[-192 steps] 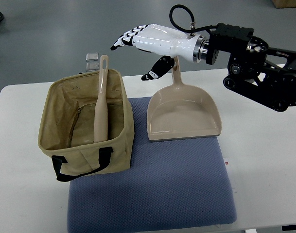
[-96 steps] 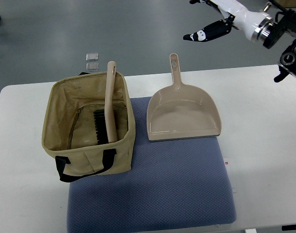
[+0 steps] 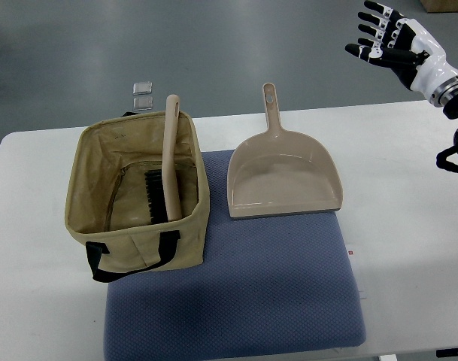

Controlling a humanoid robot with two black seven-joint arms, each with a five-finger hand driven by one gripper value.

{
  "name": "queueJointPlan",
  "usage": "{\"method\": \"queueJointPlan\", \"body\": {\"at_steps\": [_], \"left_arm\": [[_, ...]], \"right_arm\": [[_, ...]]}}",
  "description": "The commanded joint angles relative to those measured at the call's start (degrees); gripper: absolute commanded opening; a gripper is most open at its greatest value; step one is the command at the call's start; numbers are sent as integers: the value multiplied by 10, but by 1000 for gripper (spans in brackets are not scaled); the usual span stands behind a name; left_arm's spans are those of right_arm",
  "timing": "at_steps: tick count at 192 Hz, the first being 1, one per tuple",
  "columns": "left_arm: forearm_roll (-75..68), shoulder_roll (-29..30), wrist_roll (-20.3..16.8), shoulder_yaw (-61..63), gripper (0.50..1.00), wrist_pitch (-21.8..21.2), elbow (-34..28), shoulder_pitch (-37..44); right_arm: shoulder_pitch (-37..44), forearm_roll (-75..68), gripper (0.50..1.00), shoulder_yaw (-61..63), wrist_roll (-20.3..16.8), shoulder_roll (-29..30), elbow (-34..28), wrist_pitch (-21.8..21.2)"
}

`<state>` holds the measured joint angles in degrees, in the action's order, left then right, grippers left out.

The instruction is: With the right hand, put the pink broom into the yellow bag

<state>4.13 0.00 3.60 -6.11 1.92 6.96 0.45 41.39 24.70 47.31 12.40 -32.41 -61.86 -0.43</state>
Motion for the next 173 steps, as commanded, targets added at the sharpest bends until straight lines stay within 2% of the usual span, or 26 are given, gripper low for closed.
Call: {"method": "queueJointPlan", "body": {"at_steps": [1, 22, 52, 173], "left_arm": [[0, 0, 0, 0, 1000, 0, 0, 0], [0, 0, 0, 0, 1000, 0, 0, 0], [0, 0, 0, 0, 1000, -1, 0, 0], [0, 0, 0, 0, 1000, 0, 0, 0]], "right_arm": [[-19, -32, 924, 2, 2, 13, 27, 0], [-44, -39, 928, 38, 2, 43, 55, -2], [-83, -31, 930, 98, 2, 88, 61, -3], [-112, -31, 930, 104, 1, 128, 62, -5]]}}
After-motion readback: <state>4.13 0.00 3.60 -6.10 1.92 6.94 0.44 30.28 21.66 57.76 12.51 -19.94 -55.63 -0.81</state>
